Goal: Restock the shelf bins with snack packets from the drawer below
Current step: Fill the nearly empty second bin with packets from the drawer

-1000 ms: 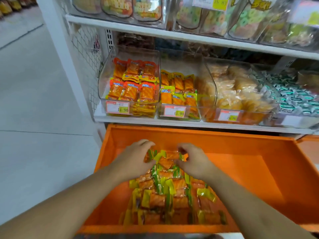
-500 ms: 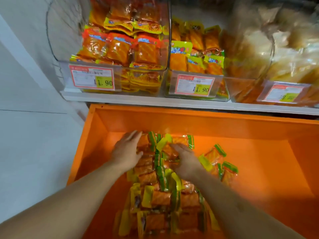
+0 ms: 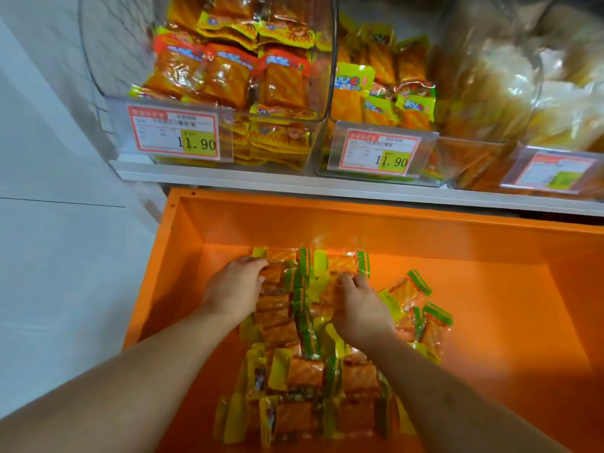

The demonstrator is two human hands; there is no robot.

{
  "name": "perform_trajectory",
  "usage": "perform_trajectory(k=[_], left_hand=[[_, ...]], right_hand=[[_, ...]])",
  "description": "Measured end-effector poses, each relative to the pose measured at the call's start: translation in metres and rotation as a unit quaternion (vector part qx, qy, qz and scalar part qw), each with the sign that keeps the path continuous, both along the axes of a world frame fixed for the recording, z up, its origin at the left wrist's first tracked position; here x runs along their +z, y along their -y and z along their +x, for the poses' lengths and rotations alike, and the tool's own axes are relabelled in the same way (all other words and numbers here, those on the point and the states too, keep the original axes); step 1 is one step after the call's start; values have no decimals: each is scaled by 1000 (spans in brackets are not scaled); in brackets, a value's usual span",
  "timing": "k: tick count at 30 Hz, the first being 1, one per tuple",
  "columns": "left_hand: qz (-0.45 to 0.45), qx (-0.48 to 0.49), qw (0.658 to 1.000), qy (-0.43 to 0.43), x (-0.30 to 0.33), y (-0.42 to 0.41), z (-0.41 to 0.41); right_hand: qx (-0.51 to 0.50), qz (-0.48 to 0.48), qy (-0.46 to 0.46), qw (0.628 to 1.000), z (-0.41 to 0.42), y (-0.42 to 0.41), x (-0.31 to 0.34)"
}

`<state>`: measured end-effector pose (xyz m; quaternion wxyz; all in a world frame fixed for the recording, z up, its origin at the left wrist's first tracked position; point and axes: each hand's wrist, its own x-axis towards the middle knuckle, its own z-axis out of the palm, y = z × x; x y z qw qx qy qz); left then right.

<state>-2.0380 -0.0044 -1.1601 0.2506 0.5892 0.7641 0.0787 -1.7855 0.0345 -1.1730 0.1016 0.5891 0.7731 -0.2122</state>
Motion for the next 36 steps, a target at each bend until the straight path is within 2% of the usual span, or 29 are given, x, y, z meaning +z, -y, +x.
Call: perform_trajectory(k=[2,4,8,14,18,25,31,36], left_hand=[[-20,39,998,37,14,2,0],[-49,57,991,109,30,2,1],[-97,93,953,270,73,1,5],[-66,182,896,400,156,16,15],[-35,169,880,442,218,33,22],[26,111,890,441,297,71,12],[-10,109,822,559,311,79,24],[37,73,845,528,317,66,38]], right_hand=[[-24,-21,-41,999,2,1,14],[-38,-35,-95,994,2,1,35],[-15,-37,-154,987,-2,-4,96],[70,26,-178,981,4,6,199],[97,78,-207,970,16,22,261],[62,124,-334,932,31,56,321],[55,129,-384,913,14,62,336],[79,127,-394,907,-2,52,343]])
